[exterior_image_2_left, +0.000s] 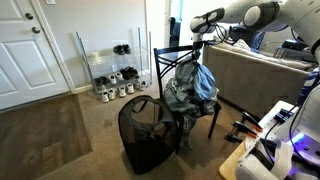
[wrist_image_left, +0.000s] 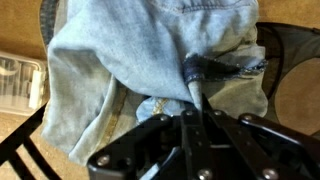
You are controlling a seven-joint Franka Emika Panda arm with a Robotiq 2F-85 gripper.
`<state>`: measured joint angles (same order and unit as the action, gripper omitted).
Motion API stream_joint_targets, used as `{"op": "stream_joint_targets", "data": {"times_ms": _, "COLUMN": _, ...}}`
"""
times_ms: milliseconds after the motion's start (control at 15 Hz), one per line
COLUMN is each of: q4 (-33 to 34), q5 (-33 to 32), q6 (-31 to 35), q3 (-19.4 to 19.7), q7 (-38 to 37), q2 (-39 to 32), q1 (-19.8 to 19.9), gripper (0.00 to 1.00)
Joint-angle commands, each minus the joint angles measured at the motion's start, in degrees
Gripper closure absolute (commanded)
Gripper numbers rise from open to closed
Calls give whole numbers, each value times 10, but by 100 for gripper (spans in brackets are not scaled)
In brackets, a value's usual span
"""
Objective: Put one denim trousers in the laundry basket
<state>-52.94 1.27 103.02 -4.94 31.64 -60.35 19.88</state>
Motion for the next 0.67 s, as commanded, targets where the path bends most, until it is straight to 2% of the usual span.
{"op": "stream_joint_targets", "data": {"times_ms": 0, "q4": -89, "q5": -8, "q6": 21, "q3": -8, "q7": 45, "q2": 111, "q1": 2, "gripper": 98}}
{"op": "stream_joint_targets", "data": {"times_ms": 333, "q4": -146, "q5": 0, "q6": 39, "q3": -19, "q7": 84, "q2": 199, "q1": 4, "gripper": 98}}
{"op": "stream_joint_targets", "data": {"times_ms": 600, "q4": -158, "q5": -10, "q6": 32, "q3": -31, "q7": 96, "q2": 233, "q1": -19, "gripper": 98}}
